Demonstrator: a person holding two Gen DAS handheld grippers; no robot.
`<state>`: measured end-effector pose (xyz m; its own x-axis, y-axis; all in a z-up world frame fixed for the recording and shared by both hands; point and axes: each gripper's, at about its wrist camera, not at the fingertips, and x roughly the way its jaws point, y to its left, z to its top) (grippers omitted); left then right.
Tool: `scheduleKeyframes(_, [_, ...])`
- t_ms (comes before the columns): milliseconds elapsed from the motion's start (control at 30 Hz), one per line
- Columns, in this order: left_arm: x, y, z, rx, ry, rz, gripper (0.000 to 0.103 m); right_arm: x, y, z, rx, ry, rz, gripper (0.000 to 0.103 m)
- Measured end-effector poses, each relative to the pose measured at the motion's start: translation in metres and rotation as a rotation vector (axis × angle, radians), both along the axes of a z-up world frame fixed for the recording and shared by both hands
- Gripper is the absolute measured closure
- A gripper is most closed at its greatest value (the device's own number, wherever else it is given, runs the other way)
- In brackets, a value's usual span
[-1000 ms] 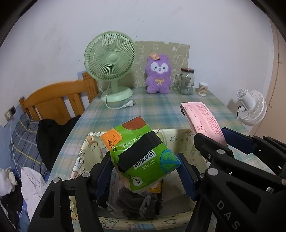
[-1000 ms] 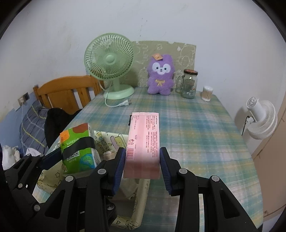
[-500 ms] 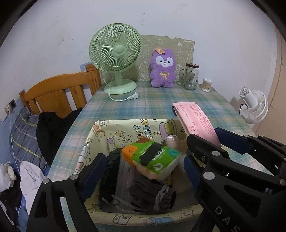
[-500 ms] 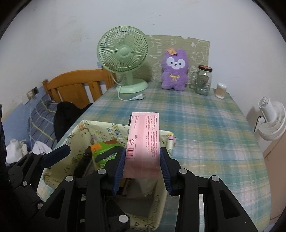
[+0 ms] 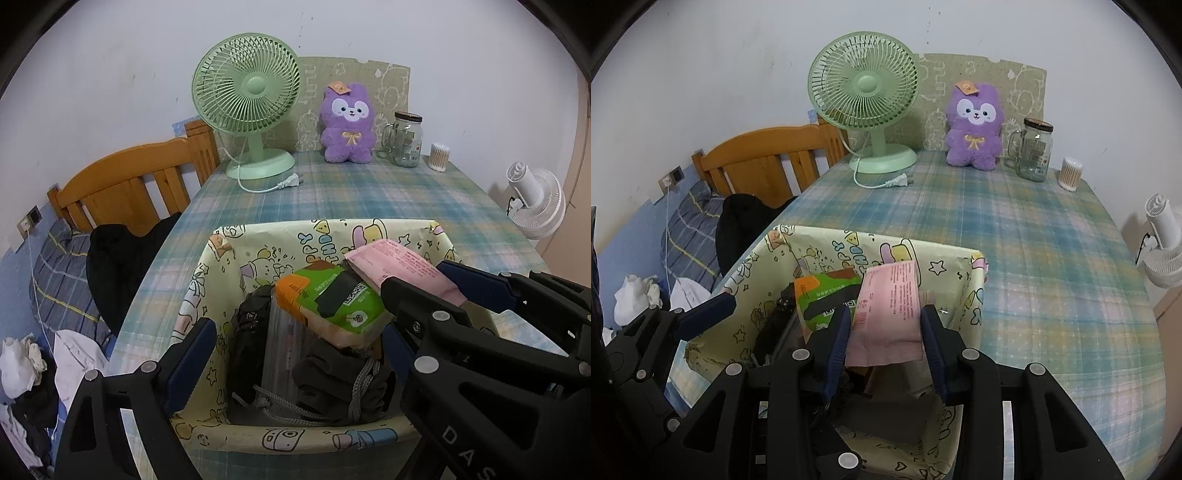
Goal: Organize soft objects
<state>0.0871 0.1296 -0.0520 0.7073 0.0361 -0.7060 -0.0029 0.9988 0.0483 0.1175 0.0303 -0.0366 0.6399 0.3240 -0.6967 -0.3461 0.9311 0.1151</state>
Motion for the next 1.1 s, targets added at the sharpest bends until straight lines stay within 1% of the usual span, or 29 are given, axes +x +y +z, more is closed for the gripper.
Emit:
scheduleKeyframes(67, [0.001,0.0,-0.001,-0.002,0.008,0.002,0.01,0.0,0.0,-0.001,-0.006,0.007,-0.001,0.058])
scheduleKeyframes(133, [0.001,-0.001,-0.002,-0.005,0.012,0.001,0.01,0.0,-0.001,-0.001,-0.017,0.009,-0.008,0.051])
scheduleKeyframes(167, [0.0,-0.002,-0.003,-0.007,0.013,0.001,0.01,0.0,-0.002,-0.001,-0.019,0.01,-0.013,0.044])
scheduleKeyframes(200, [0.0,-0.003,-0.003,-0.009,0.013,0.001,0.01,0.0,-0.004,-0.001,-0.016,0.012,-0.017,0.04])
scheduleKeyframes(367, [-0.005,-0.007,0.002,0.004,-0.017,0.007,0.006,-0.004,-0.011,0.002,0.001,0.007,-0.018,0.038])
scheduleKeyframes(467, [-0.008,-0.009,0.006,-0.004,-0.025,0.007,0.006,-0.008,-0.016,0.007,0.008,-0.007,-0.03,0.031])
scheduleKeyframes(500, [-0.009,-0.01,0.007,-0.008,-0.031,0.007,0.006,-0.009,-0.018,0.009,0.012,-0.012,-0.031,0.029])
scheduleKeyframes(667, [-0.014,-0.019,0.018,-0.014,-0.064,0.004,0.004,-0.014,-0.029,0.019,0.026,-0.035,-0.047,0.027])
scheduleKeyframes(833, [-0.017,-0.027,0.028,-0.038,-0.081,0.002,0.004,-0.02,-0.041,0.031,0.043,-0.067,-0.058,0.022])
scheduleKeyframes(1100, [-0.024,-0.044,0.049,-0.03,-0.13,-0.005,0.004,-0.031,-0.063,0.051,0.074,-0.118,-0.086,0.015])
